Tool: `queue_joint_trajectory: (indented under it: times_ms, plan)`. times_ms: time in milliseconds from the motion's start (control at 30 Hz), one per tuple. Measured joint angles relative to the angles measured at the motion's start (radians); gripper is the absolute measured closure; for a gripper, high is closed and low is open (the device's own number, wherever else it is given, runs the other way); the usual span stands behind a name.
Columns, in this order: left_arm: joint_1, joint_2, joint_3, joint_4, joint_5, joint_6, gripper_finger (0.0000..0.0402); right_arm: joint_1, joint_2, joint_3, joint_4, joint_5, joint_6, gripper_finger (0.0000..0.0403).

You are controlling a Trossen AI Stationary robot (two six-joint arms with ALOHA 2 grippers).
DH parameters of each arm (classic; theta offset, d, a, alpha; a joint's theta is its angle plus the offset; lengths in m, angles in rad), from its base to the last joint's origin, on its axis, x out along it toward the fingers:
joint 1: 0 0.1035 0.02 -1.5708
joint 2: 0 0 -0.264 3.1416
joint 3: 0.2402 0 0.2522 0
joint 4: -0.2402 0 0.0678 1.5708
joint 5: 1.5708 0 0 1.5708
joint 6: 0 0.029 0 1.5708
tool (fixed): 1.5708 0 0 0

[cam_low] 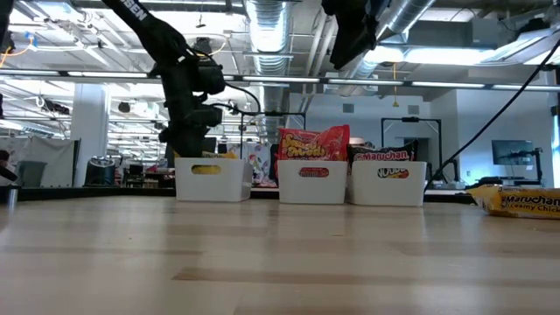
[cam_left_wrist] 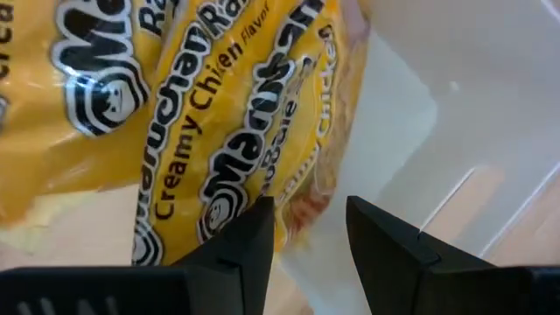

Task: Sort Maruchan noodles
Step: Put the yellow noodle pack into the left white bin

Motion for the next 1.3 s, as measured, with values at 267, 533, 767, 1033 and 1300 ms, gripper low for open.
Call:
queue_joint_trajectory:
  times_ms: [267,533,767,1033,1300]
  plan:
    - [0.023,0.0,0.0,0.084,0.003,0.0,0.0265,0.0,0.0,0.0,0.037,0.0,0.0,0.0225]
    - [0.025,0.0,0.023,0.159,0.042,-0.016,0.0265,0.0,0.0,0.0,0.045,0.0,0.0,0.0225]
    - [0.022,-0.031,0.17,0.033,0.102,-0.018,0.0265,0.007,0.0,0.0,-0.021,0.0,0.053,0.0225]
    - [-0.038,-0.091,0.271,-0.053,0.142,-0.067,0.0265,0.042,0.0,-0.005,-0.287,0.003,0.112,0.0216]
    - [-0.132,-0.211,0.271,-0.062,0.253,-0.141,0.0265,0.068,0.0,-0.15,-0.441,0.004,0.193,0.0194]
